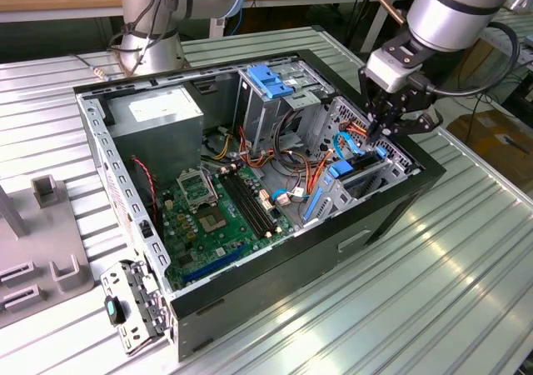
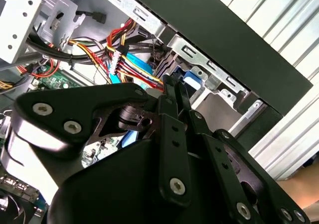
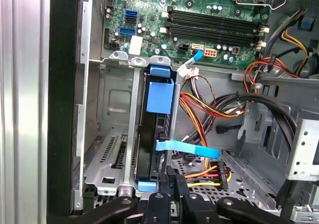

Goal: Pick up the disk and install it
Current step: 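Insert the second disk wire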

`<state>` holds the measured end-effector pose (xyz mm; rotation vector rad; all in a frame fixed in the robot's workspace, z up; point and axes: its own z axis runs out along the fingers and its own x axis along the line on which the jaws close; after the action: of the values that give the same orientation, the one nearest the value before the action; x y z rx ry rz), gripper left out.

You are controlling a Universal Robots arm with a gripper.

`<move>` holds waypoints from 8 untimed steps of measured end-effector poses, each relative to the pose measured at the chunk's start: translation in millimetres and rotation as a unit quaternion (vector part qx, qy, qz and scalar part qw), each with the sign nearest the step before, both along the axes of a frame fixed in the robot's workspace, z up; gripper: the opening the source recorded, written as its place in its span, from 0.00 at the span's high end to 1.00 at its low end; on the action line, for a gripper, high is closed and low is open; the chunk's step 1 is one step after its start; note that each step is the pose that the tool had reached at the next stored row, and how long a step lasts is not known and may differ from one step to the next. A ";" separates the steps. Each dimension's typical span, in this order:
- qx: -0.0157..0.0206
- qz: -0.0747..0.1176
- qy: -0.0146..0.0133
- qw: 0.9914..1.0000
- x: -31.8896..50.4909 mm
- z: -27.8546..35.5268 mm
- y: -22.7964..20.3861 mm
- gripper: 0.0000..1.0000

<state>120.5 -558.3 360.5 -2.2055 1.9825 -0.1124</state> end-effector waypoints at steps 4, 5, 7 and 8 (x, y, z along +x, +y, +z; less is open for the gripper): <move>0.000 -0.010 0.000 1.000 -0.2 -0.8 -0.3 0.84; 0.000 -0.010 0.000 1.000 -0.2 -0.8 -0.3 0.84; 0.000 -0.011 0.000 1.000 -0.2 -0.8 -0.2 0.84; 0.000 -0.011 0.006 1.000 -0.3 -0.8 -0.1 0.84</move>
<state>120.2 -558.4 359.7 -2.1893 2.0141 -0.1030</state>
